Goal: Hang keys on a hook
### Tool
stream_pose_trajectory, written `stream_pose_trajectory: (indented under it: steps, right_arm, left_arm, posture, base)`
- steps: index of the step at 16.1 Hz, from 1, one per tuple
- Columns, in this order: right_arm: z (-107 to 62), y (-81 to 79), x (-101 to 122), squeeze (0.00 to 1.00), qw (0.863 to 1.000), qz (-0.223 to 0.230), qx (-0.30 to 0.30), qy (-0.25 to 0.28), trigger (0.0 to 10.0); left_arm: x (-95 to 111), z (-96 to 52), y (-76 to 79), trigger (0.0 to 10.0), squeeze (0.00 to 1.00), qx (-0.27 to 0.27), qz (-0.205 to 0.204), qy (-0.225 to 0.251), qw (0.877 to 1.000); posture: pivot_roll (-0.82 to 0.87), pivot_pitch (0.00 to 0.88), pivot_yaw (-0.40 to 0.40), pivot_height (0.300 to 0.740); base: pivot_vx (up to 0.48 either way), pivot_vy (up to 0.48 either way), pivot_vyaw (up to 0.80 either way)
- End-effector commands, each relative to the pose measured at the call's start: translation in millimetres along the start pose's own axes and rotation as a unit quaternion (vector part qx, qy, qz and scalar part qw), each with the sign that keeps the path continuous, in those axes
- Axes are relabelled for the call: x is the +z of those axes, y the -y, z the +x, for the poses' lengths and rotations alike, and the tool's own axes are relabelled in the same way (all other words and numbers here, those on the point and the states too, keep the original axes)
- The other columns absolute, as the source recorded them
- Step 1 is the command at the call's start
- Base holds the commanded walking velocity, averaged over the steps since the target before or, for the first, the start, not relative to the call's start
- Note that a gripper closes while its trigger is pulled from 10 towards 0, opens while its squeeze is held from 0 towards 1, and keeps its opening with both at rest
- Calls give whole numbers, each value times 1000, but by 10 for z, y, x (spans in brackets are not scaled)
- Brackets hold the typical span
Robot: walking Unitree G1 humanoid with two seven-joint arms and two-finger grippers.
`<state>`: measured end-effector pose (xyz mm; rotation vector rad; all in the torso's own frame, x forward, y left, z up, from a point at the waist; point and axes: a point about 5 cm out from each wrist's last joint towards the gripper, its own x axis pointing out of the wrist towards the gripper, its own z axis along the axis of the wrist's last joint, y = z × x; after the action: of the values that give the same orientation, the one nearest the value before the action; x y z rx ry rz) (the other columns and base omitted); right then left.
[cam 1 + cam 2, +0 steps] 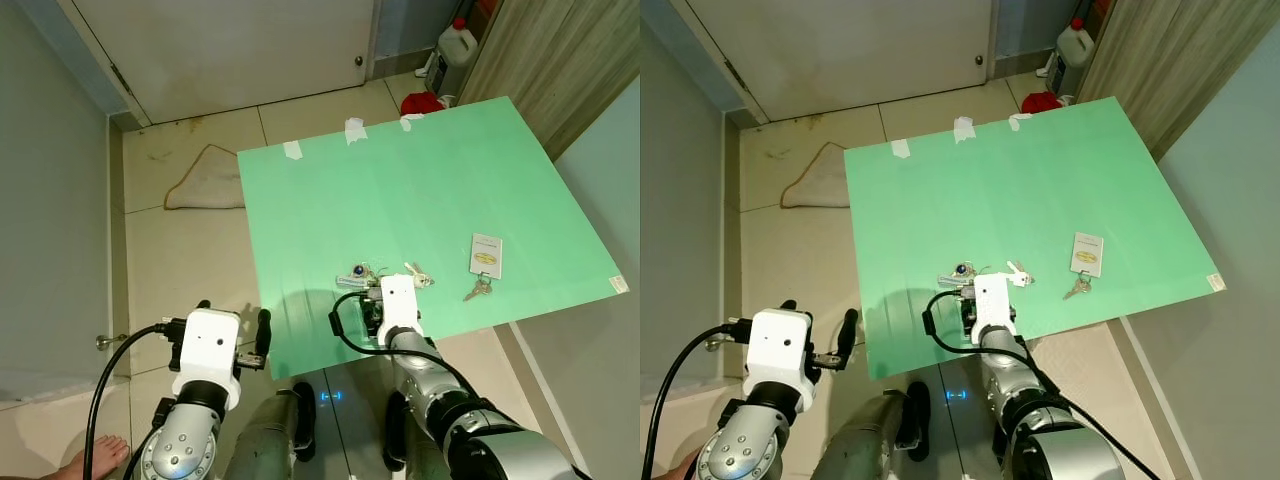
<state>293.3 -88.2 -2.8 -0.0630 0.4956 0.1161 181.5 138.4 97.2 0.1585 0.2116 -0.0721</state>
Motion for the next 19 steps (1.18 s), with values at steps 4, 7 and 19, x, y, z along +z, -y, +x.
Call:
stream_pose_trajectory:
  steps: [4,7,19]
  right_arm:
    - [-109,-124,-340,39,997,20,24,-69,0]
    - [-99,-176,-298,39,997,33,31,-61,0]
    - [22,-313,260,51,992,67,95,47,0]
  left_arm:
    - [-78,-9,-60,10000,0,12,17,-21,1000]
    - [-102,15,-70,10000,0,25,37,-28,999]
    - [-152,300,6,10000,0,20,51,-21,998]
  posture:
    - [307,342,74,740]
    - [290,338,69,740]
    - [167,287,37,740]
  base:
    - [0,0,0]
    - [0,0,0]
    - [0,0,0]
